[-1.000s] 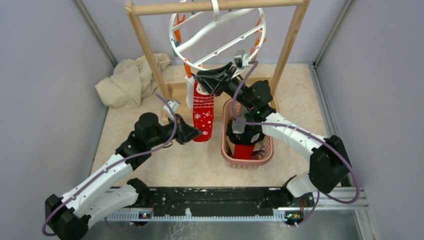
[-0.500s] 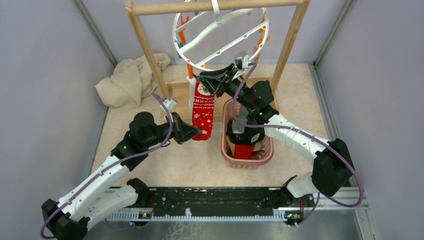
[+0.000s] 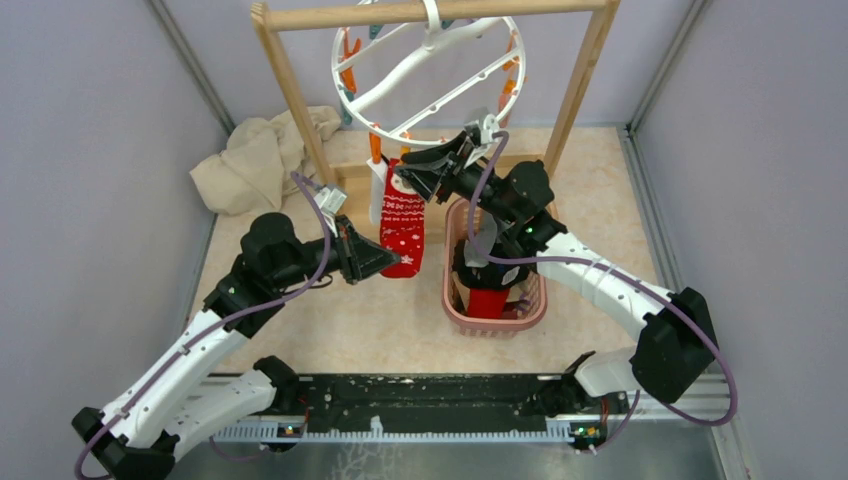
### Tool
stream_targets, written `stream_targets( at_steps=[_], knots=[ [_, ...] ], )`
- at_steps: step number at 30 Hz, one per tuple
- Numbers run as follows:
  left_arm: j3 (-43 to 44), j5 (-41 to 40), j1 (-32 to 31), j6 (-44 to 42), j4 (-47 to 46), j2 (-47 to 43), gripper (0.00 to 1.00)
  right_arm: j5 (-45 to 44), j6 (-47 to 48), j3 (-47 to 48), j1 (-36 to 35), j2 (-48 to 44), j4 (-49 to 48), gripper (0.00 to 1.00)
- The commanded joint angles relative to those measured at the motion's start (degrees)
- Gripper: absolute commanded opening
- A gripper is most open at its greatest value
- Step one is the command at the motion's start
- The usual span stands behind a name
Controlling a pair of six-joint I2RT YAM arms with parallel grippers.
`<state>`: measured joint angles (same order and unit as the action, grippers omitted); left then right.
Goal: Remove the socks clipped to the hanger
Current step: Remove the sock from the hanger.
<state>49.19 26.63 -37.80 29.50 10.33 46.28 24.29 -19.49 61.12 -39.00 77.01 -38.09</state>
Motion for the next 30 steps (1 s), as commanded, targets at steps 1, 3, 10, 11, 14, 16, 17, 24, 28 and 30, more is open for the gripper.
stream_targets(
  at_steps=[1, 3, 10, 11, 14, 16, 17, 24, 28, 30],
  knots=[
    [3.08, 1.78, -0.2, -0.92, 2.66, -0.35, 0.02, 1.2, 2.02, 0.46, -0.45, -2.39, 0.86, 0.37],
    [3.59, 2.07, -0.21, -0.93, 3.27, -0.68, 0.02, 0.65, 2.48, 0.04, -0.41, -2.68, 1.24, 0.36],
    [6.23, 1.14, -0.18, -1.82, 6.87, -1.49, 0.03, 0.66, 2.09, -1.18, 0.6, -2.88, -0.34, 0.36],
    [6.79, 0.54, -0.2, -2.15, 7.74, -1.54, 0.03, 1.02, 1.68, -1.54, 0.95, -2.98, -0.92, 0.36],
    [8.55, -2.49, -0.22, -3.18, 11.29, -1.27, 0.04, 2.27, -0.11, -2.73, 2.04, -3.36, -3.16, 0.38],
    [9.69, -4.54, -0.19, -3.82, 13.54, -0.61, 0.04, 3.09, -1.27, -3.6, 2.85, -3.77, -4.52, 0.4],
    [10.15, -5.43, -0.25, -4.09, 14.57, -0.16, 0.04, 3.43, -1.68, -3.97, 3.07, -3.96, -5.31, 0.41],
    [13.1, -12.32, -0.17, -6.04, 20.22, 3.14, 0.04, 2.82, -1.68, -5.29, 3.79, -5.03, -5.38, 0.45],
    [14.53, -12.37, -0.17, -6.33, 20.77, 4.76, 0.04, 2.25, -1.64, -4.68, 3.98, -3.94, -6.28, 0.45],
    [14.91, -12.21, -0.18, -6.34, 21.03, 5.11, 0.04, 2.34, -1.95, -4.03, 3.94, -2.92, -7.19, 0.45]
  ],
)
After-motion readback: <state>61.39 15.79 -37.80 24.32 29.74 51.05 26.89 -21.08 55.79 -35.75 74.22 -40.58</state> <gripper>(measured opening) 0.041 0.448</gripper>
